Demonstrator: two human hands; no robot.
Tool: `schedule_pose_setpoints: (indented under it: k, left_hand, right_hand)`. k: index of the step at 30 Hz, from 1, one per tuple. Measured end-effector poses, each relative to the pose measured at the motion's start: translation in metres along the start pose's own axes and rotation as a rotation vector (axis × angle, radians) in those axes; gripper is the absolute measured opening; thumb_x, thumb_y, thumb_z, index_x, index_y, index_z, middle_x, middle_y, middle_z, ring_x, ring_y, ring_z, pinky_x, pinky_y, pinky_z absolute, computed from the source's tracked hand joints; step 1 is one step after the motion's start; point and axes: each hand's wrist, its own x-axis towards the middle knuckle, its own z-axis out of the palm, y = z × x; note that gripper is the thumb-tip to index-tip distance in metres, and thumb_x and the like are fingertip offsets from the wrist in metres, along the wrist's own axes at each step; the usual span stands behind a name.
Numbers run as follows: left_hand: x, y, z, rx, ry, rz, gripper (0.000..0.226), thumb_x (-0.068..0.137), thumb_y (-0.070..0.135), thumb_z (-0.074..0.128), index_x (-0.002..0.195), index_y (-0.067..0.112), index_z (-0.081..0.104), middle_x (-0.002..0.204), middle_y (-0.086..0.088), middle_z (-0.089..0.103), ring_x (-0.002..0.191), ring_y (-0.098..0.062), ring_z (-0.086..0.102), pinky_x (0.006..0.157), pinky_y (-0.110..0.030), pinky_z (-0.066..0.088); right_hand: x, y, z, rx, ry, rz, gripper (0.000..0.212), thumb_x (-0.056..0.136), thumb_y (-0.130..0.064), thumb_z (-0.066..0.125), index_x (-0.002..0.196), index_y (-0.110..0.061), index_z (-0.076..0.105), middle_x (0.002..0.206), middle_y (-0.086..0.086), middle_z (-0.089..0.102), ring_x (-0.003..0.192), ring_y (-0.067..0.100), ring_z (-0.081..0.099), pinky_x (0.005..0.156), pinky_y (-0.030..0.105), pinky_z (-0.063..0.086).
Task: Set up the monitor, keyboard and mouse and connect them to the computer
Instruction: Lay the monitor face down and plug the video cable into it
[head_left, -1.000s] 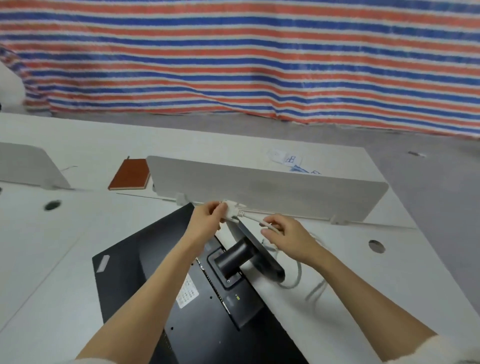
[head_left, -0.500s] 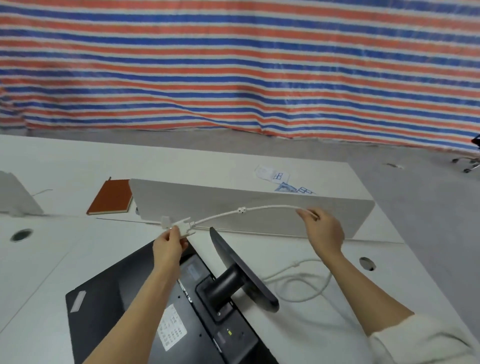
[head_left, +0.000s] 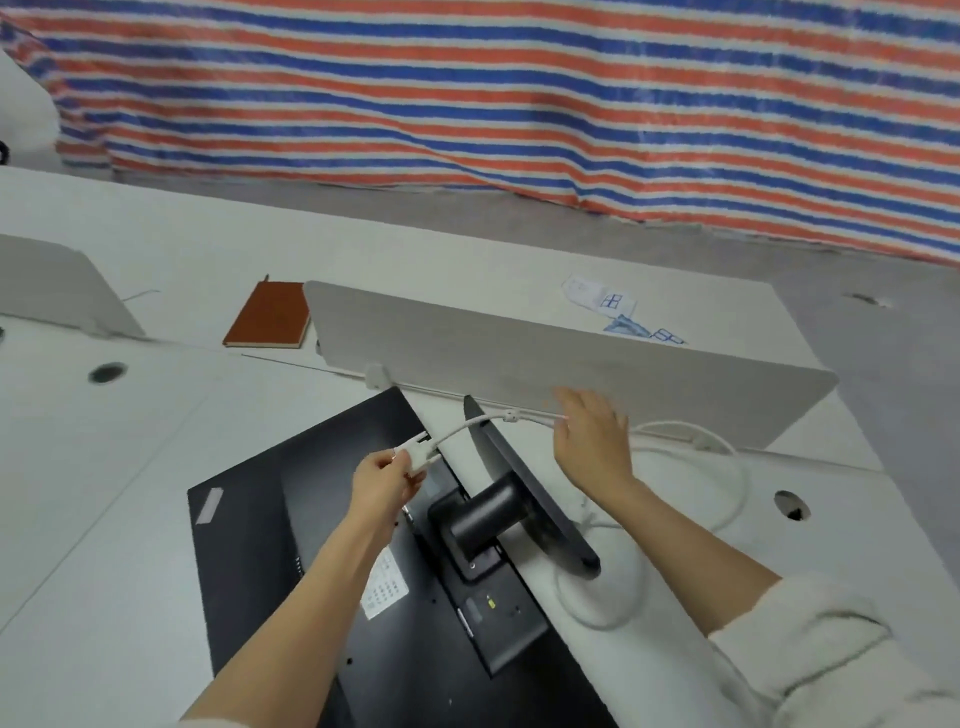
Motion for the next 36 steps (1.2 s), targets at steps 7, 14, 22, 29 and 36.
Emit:
schedule_pose_setpoints:
  k: [7,14,22,29,36]
  left_hand:
    - [-0.009,-0.006,-0.025,0.069,0.036,-0.014,0.008,0.086,0.009,0.059,0.091,0.007,0.064,0.081,-0.005,0.062,0.070,-0.012,0.054,0.062,-0.019,0.040]
    - [0.004,-0.025,-0.045,0.273,-0.042,0.017,0.008,0.081,0.023,0.069,0.087,0.018,0.073,0.092,0.001,0.071,0.093,-0.015,0.063,0.080,-0.023,0.047]
    - [0.025,-0.051,-0.063,0.929,0.192,0.103,0.041,0.094,0.036,0.045,0.135,0.030,0.045,0.148,0.003,0.029,0.140,-0.019,0.015,0.110,-0.043,0.013]
    - [0.030,-0.066,-0.065,1.058,0.205,0.175,0.046,0.096,0.035,0.039,0.142,0.029,0.034,0.156,0.001,0.017,0.145,-0.021,0.003,0.114,-0.046,0.004]
    - [0.030,-0.071,-0.069,1.113,0.185,0.195,0.049,0.097,0.036,0.038,0.144,0.032,0.029,0.157,0.003,0.013,0.145,-0.020,0.001,0.114,-0.046,0.004]
  right_hand:
    - [-0.010,-0.077,0.062,-0.281,-0.196,-0.694,0.064,0.064,-0.038,0.081,0.122,-0.017,0.062,0.114,0.002,0.067,0.112,0.022,0.061,0.099,0.059,0.036]
    - [0.000,-0.083,0.090,-0.332,-0.183,-0.781,0.055,0.064,-0.050,0.078,0.113,-0.028,0.067,0.079,0.001,0.065,0.073,0.021,0.062,0.081,0.042,0.044]
    - [0.012,-0.097,0.117,-0.338,-0.407,-0.655,0.044,0.096,-0.040,0.044,0.132,-0.015,0.044,0.118,0.012,0.054,0.111,0.030,0.047,0.093,0.042,0.028]
    - [0.015,-0.094,0.128,-0.389,-0.524,-0.592,0.039,0.098,-0.028,0.041,0.134,-0.016,0.035,0.126,0.012,0.045,0.118,0.028,0.039,0.098,0.042,0.024]
    - [0.004,-0.100,0.140,-0.238,-0.634,-0.407,0.042,0.098,-0.023,0.040,0.138,-0.021,0.028,0.132,0.013,0.036,0.120,0.030,0.032,0.097,0.044,0.026]
